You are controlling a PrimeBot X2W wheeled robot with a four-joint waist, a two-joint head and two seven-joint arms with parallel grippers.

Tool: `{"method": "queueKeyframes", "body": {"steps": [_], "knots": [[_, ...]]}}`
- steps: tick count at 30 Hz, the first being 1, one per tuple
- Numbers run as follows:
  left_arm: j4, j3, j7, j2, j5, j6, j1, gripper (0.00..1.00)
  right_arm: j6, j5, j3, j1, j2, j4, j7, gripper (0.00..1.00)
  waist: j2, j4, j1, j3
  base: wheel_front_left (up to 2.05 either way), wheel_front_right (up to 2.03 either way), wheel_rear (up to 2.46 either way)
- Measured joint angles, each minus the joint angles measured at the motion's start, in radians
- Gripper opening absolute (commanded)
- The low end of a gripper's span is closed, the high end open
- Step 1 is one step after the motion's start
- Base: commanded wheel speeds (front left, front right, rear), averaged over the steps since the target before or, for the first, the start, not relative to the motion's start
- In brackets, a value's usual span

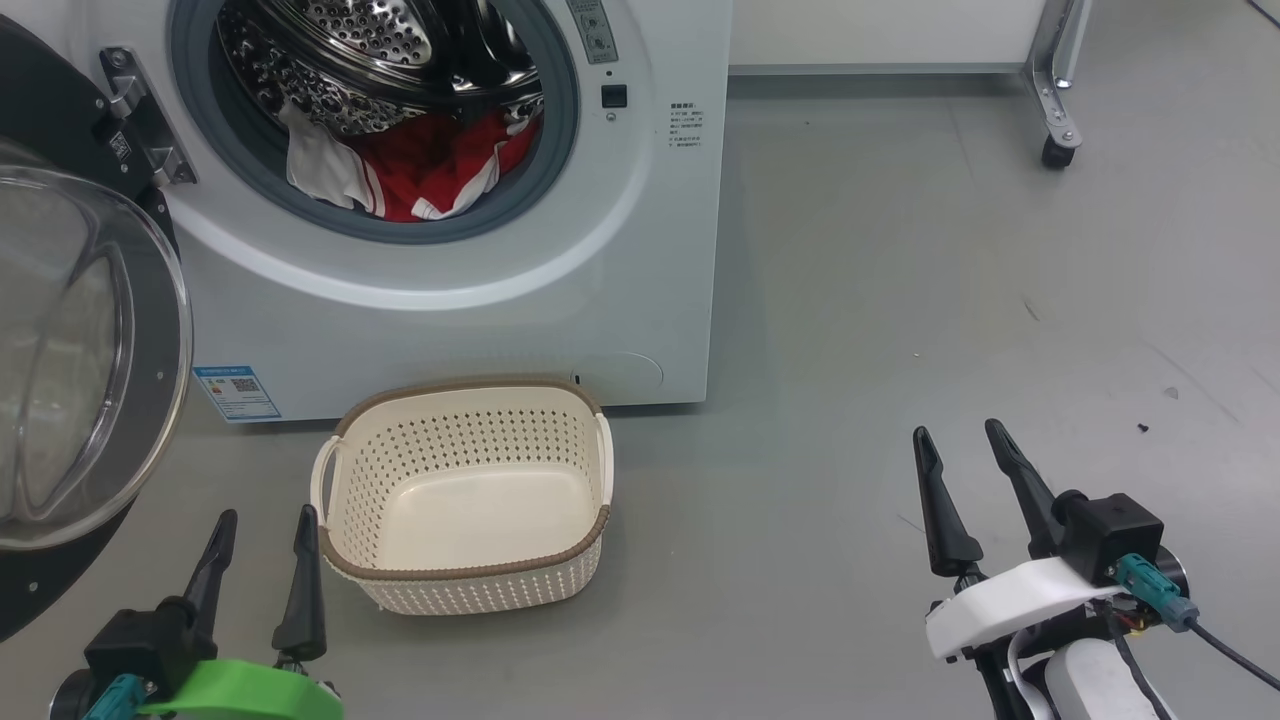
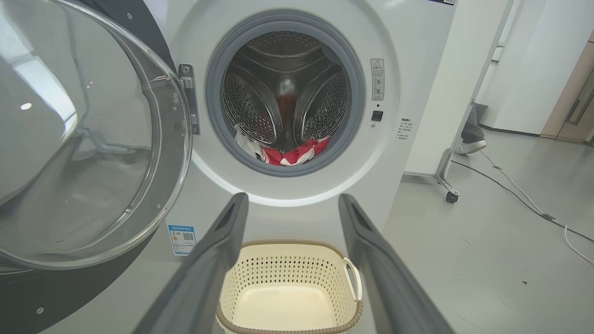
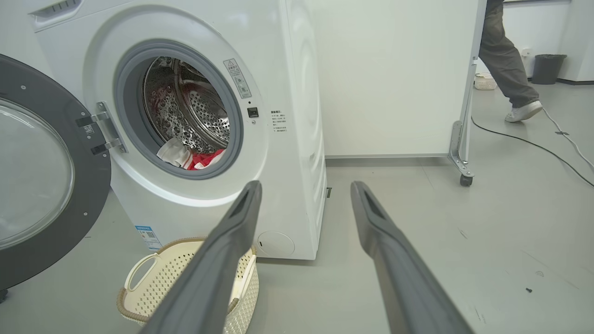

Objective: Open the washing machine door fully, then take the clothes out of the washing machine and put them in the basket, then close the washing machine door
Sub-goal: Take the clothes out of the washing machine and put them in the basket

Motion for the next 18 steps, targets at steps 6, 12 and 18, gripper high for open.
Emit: {"method": "queueKeyframes", "body": {"steps": [6,12,18], "knots": [[-0.005,0.000,0.000,0.000,0.000,0.000,0.010,1.00,0.000,0.000,0.000,0.013,0.003,0.001,0.000,1.00,0.0000,-0.001,0.0000,-0.002,0.00,0.00,0.00],[-0.013,0.000,0.000,-0.001,0.000,0.000,0.012,1.00,0.000,0.000,0.000,0.013,0.005,0.001,0.000,1.00,0.0000,-0.003,0.0000,-0.003,0.00,0.00,0.00],[-0.023,0.001,0.000,-0.003,-0.006,0.000,0.015,1.00,0.000,0.000,-0.002,0.013,0.005,0.001,0.000,1.00,0.0000,-0.004,0.0000,-0.003,0.00,0.00,0.00]]}}
